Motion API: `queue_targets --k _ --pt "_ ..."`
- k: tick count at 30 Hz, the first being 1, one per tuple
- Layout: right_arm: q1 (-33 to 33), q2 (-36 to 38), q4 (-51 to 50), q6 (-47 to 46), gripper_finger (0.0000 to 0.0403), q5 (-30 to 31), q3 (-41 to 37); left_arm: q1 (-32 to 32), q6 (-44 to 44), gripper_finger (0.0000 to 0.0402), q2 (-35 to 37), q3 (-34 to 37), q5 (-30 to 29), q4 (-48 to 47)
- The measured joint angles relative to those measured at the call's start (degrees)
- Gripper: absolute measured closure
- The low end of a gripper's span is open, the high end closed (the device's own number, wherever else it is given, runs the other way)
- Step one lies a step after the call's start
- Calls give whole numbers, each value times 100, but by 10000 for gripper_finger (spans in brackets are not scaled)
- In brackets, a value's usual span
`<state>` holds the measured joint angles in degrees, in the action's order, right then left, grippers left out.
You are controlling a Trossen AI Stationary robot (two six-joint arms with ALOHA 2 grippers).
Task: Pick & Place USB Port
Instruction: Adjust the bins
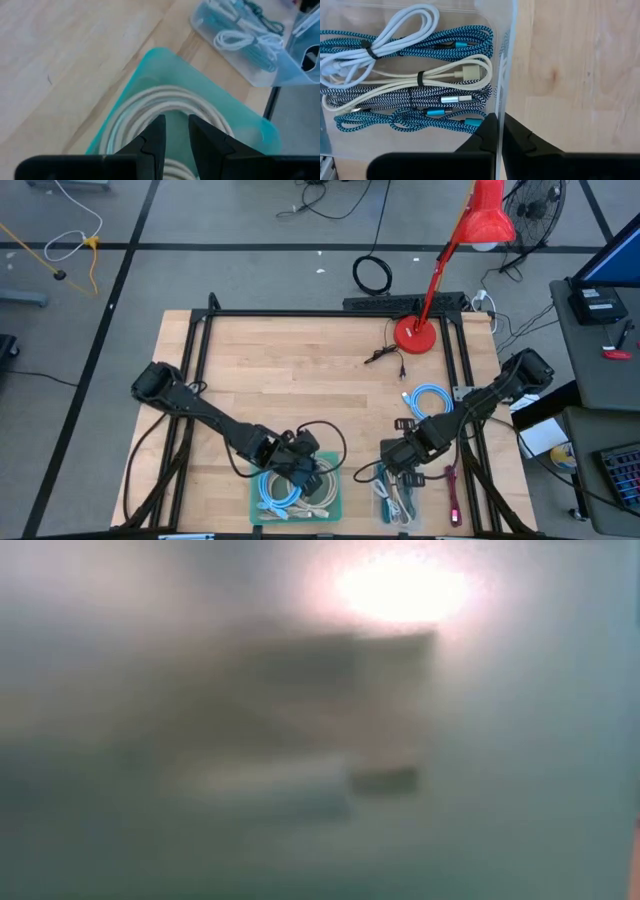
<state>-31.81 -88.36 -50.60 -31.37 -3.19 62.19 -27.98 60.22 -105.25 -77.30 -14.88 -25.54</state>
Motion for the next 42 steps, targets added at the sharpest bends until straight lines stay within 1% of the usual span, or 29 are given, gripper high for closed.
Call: queue_targets --k 6,14,24,30,33,39,42 --pt "0 0 214 126 403 1 0 44 -183 314 19 0 176 325" --pt "15 0 281 22 403 30 0 58 -277 314 37 -34 165 308" --pt "255 0 595 -88 403 38 0 194 -730 314 43 -545 -67 308" --pt "404 0 777 -62 403 22 0 305 -1055 314 48 -897 -77 293" --pt "474 0 810 -40 403 16 0 336 -1134 314 52 -966 -82 251" --pt "603 -49 923 -29 403 3 0 359 -1062 314 112 -969 -245 58" --pt "612 -65 1016 -27 403 3 0 357 -941 314 222 -973 -557 -209"
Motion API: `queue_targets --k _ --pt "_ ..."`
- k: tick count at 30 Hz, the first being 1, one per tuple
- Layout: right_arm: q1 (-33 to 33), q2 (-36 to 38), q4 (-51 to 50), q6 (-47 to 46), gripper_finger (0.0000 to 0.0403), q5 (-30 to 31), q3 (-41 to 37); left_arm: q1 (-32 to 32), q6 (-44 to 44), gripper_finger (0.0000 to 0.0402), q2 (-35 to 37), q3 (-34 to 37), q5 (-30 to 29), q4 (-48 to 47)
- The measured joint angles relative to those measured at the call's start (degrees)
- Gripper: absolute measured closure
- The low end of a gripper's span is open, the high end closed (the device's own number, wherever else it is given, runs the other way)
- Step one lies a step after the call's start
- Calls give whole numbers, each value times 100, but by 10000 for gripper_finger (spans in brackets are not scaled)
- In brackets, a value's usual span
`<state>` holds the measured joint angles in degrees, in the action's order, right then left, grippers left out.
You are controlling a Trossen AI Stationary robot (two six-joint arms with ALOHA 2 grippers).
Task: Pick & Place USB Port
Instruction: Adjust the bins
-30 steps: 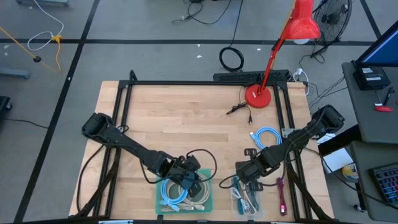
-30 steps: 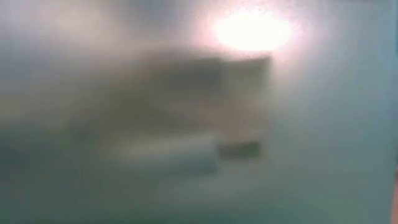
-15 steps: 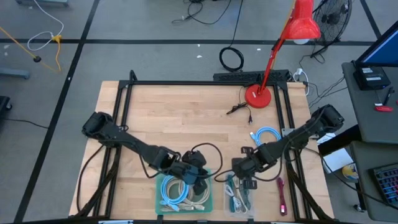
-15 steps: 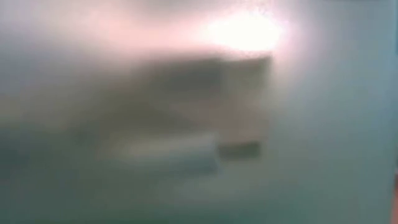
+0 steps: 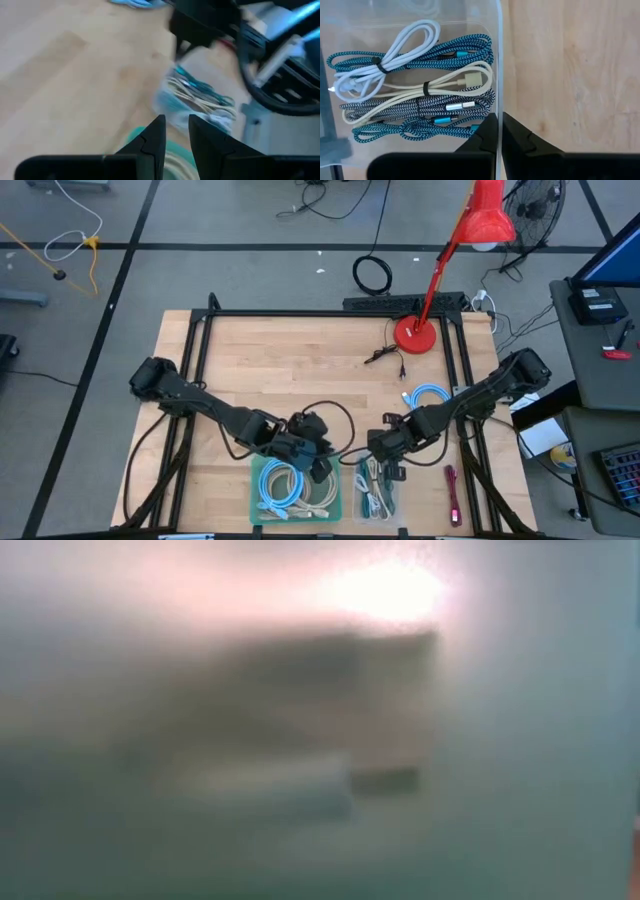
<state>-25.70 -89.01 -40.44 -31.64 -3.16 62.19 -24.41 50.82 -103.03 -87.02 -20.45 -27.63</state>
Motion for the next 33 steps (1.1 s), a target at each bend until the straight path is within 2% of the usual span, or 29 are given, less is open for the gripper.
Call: queue_targets --k 4,9,33 --pt "24 -209 59 63 403 -128 94 29 250 314 201 0 -386 -582" --pt "24 -528 -50 256 403 -157 389 119 384 314 281 2 -337 -1251" --pt "136 -582 70 494 403 9 595 66 523 314 291 2 -351 -1282"
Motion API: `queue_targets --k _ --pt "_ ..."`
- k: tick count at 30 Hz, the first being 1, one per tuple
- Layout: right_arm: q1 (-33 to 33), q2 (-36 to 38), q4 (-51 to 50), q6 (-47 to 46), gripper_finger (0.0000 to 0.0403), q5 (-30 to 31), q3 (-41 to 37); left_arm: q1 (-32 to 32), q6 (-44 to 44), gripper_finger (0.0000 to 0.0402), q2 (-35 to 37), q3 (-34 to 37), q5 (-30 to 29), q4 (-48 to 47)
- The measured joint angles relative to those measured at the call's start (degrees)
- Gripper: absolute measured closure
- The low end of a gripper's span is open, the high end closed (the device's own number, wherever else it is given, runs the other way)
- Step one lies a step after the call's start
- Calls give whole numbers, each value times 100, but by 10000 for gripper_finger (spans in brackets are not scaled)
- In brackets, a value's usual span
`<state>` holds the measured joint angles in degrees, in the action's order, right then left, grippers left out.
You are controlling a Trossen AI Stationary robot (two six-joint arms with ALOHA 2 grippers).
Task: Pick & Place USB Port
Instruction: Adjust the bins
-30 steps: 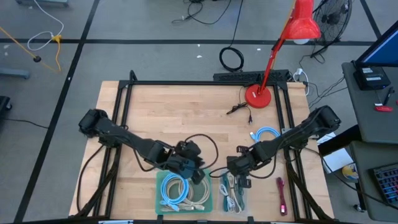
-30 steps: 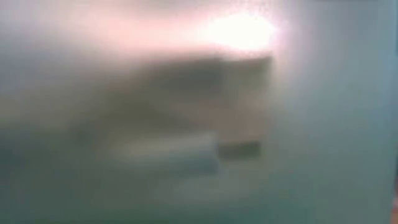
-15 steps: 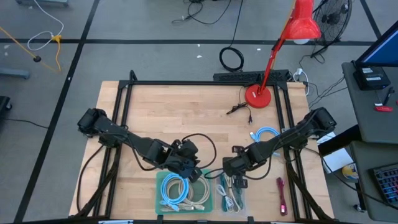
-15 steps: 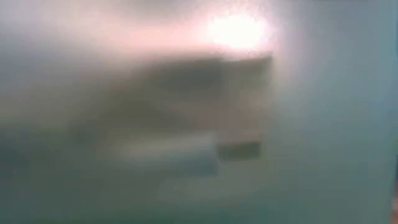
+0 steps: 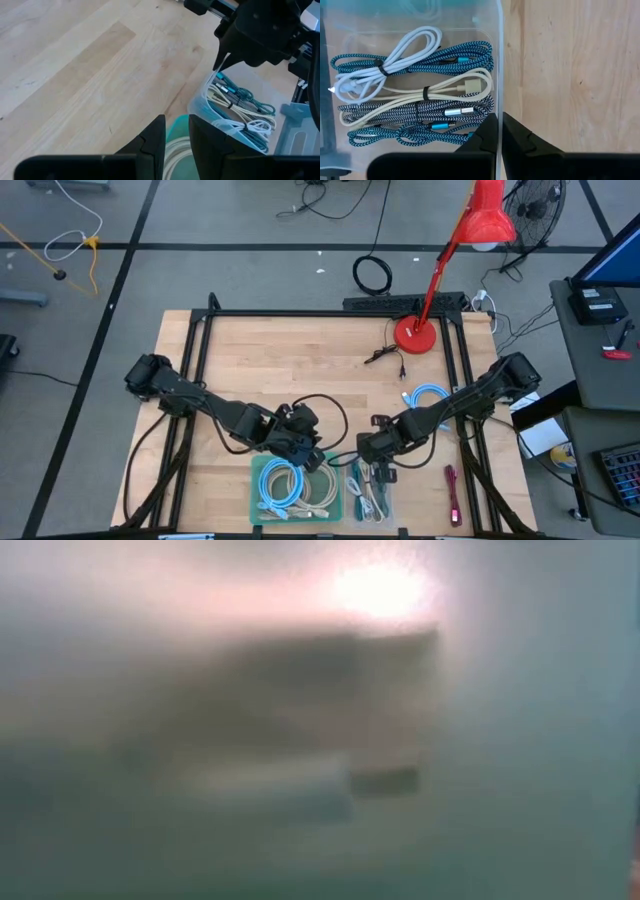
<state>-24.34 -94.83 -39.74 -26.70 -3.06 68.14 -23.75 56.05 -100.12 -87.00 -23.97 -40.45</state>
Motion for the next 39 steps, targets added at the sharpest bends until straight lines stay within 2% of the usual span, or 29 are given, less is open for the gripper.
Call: queue_targets --k 9,18,23,27,30,33,35,39 --pt "-9 28 57 123 395 -39 2 0 0 314 0 0 0 -2" --pt "-51 325 88 -37 320 -167 7 38 -26 314 0 0 0 -13" --pt "-51 635 95 -117 291 -154 7 289 -142 314 0 162 97 -62" --pt "-51 939 87 -298 283 -150 7 764 -318 344 -2 666 849 189" --pt "-51 1133 -13 -533 285 -108 7 1097 -534 390 -9 1320 1663 1065" --pt "-54 1347 -250 -872 295 77 7 1279 -489 397 -17 1805 2265 1754" --pt "-66 1484 -452 -1034 303 206 7 1324 -448 399 -16 1975 2498 1970" --pt "-141 1753 -674 -1302 319 592 7 1241 -428 400 -15 2053 2564 2031"
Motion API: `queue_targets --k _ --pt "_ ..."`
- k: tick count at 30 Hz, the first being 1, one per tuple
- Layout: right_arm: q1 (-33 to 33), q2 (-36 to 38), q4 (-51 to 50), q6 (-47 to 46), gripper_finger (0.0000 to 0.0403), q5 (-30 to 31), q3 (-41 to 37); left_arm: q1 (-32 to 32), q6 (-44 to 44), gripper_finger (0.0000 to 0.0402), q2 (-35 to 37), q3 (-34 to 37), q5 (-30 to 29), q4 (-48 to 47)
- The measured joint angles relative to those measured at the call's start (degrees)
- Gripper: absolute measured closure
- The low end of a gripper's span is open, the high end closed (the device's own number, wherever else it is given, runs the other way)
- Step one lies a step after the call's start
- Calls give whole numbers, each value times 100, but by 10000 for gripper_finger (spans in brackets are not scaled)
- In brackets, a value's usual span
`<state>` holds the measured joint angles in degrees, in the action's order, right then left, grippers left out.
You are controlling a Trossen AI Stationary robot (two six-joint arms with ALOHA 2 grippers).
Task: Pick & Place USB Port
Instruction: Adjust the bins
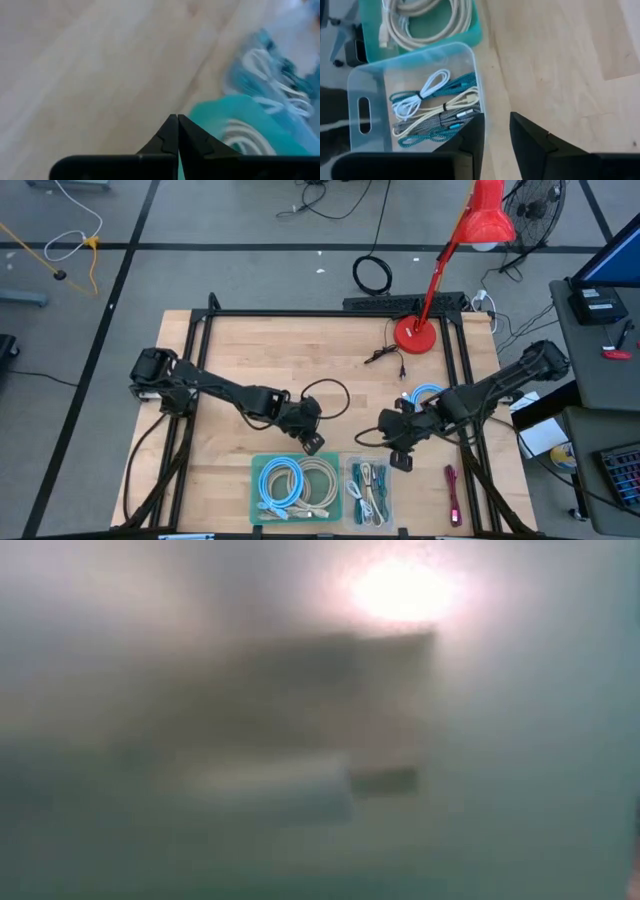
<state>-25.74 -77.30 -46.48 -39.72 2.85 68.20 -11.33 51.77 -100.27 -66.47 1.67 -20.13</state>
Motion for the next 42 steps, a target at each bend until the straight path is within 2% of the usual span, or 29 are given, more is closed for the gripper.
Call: queue_targets --k 6,24,39,42 --pt "-65 171 -13 -163 339 323 -2 -262 125 400 2 -1 12 135" --pt "-63 164 -305 -462 390 465 -2 -665 474 401 -142 -7 -157 276" --pt "-137 164 -376 -528 397 472 -7 -900 645 401 -142 -7 -192 279" --pt "-137 164 -377 -569 397 491 -7 -905 603 401 -142 -7 -486 289"
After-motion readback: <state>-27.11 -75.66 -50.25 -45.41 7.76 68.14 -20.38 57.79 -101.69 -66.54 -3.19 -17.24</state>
